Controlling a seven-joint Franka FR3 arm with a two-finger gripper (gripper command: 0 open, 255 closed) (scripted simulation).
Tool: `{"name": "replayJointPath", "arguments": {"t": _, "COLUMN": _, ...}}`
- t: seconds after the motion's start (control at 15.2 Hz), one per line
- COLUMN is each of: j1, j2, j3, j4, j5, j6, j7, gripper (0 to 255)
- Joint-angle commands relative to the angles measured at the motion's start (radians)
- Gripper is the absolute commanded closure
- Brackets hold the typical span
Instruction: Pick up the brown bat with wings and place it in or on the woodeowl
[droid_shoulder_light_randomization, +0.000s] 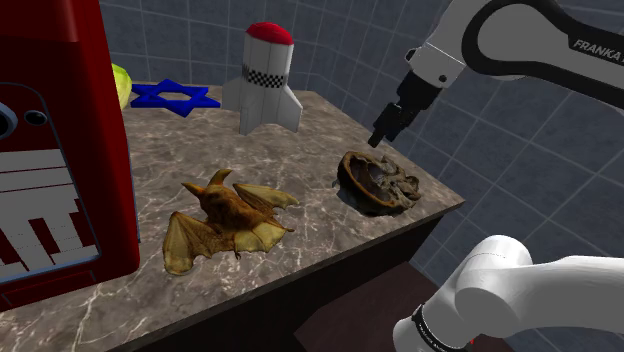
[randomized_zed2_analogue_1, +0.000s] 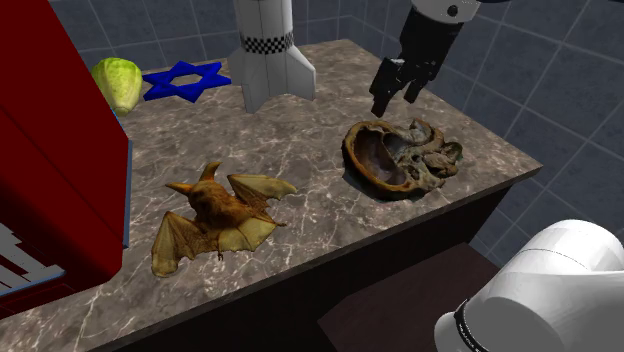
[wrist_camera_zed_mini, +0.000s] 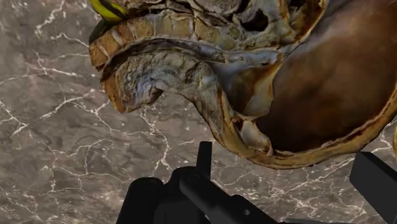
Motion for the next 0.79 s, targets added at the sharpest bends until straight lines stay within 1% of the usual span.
{"name": "replayJointPath", "arguments": {"t": 0.0, "j1": 0.0, "j2": 0.0, "j3": 0.0, "j4": 0.0, "j5": 0.0, "j6": 0.0, "j7": 0.0, "gripper": 0}}
{"name": "replayJointPath", "arguments": {"t": 0.33, "j1": -0.016, "j2": 0.02, "j3": 0.172, "j4": 0.0, "j5": 0.052, "j6": 0.028, "j7": 0.258, "gripper": 0}}
{"name": "replayJointPath", "arguments": {"t": 0.73, "j1": -0.055, "j2": 0.126, "j3": 0.378, "j4": 0.078, "j5": 0.089, "j6": 0.058, "j7": 0.569, "gripper": 0}}
